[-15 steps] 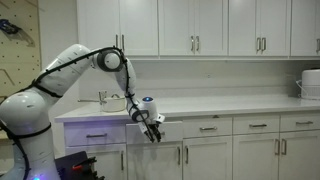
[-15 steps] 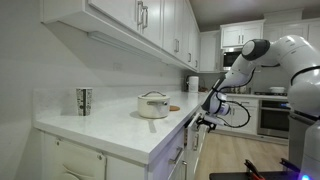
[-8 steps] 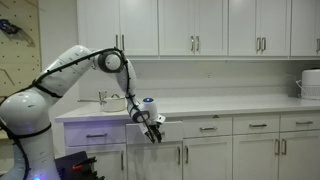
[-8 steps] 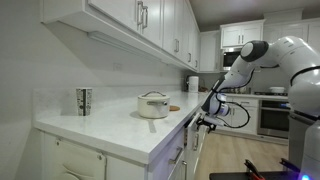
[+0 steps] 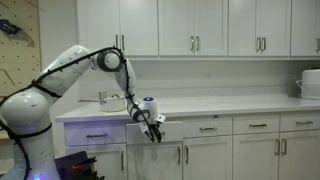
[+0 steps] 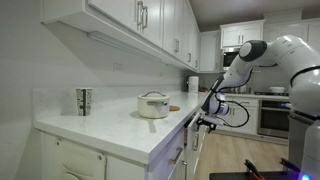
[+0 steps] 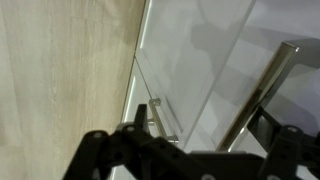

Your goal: Open the second drawer from the left

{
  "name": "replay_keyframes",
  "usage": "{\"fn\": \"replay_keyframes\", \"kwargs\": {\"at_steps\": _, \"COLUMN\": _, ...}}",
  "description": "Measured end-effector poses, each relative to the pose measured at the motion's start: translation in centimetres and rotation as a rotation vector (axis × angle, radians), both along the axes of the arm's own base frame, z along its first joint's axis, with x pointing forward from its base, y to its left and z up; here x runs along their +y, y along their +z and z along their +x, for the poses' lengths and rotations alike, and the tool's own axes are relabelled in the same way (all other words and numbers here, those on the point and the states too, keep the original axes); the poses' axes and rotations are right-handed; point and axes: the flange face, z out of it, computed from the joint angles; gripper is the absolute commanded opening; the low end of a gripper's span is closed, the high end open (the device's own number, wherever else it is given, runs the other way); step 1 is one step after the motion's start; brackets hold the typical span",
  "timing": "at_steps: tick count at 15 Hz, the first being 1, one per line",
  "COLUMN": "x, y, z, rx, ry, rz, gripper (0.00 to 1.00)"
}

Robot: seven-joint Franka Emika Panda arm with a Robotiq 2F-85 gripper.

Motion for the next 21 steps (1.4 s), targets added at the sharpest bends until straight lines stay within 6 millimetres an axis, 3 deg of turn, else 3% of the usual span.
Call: {"fn": "replay_keyframes", "kwargs": {"at_steps": 21, "x": 1.6, "y": 0.5, "z": 0.9, "rx": 0.104, "ry": -0.171, "rz": 0.015, "gripper": 1.00}}
